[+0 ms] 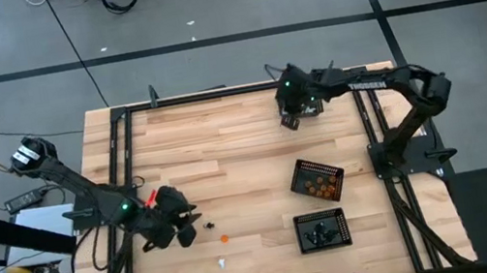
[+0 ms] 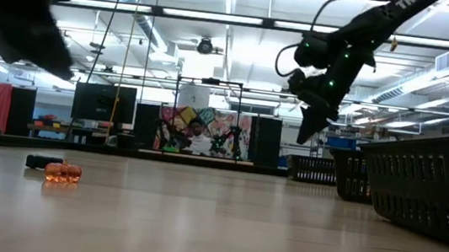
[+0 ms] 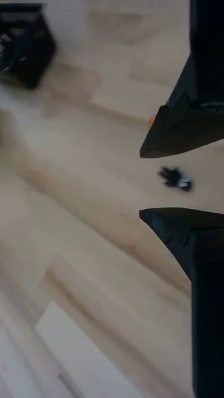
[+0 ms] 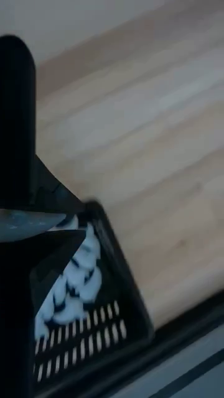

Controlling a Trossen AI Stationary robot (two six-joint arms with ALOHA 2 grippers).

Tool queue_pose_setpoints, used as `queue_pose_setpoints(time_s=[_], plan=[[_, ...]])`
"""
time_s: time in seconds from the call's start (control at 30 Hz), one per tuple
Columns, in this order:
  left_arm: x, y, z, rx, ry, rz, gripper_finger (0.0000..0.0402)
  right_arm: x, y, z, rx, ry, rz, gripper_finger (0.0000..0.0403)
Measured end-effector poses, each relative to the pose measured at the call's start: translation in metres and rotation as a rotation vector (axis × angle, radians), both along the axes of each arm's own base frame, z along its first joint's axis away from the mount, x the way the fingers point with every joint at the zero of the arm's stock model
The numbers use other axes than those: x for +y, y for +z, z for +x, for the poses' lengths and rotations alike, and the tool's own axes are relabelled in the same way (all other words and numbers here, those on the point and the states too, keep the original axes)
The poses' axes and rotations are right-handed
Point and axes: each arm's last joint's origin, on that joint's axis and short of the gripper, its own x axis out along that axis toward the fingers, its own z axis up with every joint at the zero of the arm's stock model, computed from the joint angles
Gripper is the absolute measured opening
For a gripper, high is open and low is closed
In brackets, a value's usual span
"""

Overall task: Sort Halloween decoration
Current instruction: Put the white ghost toy into the top black bin, then put the black skeleton toy into the bottom black bin

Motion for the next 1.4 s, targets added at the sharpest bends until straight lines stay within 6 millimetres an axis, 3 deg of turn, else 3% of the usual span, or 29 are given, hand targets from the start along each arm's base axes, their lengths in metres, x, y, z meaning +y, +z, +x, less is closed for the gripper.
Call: queue_pose_setpoints(time_s=[0.2, 0.4, 0.73, 0.93, 1.03, 1.17, 1.3, 1.4], plan=[[0.016, 0.003, 0.014, -0.031, 0.062, 0.019, 0.0148, -0.031, -0.002, -0.022, -0.016, -0.091, 0.034, 0.0054], [0.029, 0.004, 0.022, -0.039, 0.116, 0.028, 0.0148, -0.05, -0.01, -0.043, -0.051, -0.155, 0.055, 0.006], [0.037, 0.004, 0.025, -0.033, 0.141, 0.043, 0.0148, -0.056, -0.024, -0.059, -0.099, -0.165, 0.137, 0.0077], [0.037, 0.004, 0.025, -0.035, 0.144, 0.041, 0.0148, -0.06, -0.023, -0.063, -0.111, -0.175, 0.15, 0.0121], [0.036, 0.004, 0.025, -0.029, 0.128, 0.022, 0.0148, -0.064, -0.012, -0.06, -0.145, -0.164, 0.14, 0.0141], [0.034, 0.003, 0.025, 0.0, 0.069, -0.044, 0.0148, -0.058, 0.02, -0.044, -0.201, -0.067, 0.083, 0.0148], [0.031, 0.002, 0.025, 0.039, -0.018, -0.065, 0.0148, -0.033, 0.05, -0.02, -0.259, 0.039, 0.001, 0.0144], [0.03, 0.002, 0.024, 0.066, -0.091, -0.053, 0.0148, -0.005, 0.058, 0.004, -0.323, 0.109, 0.034, 0.0144]])
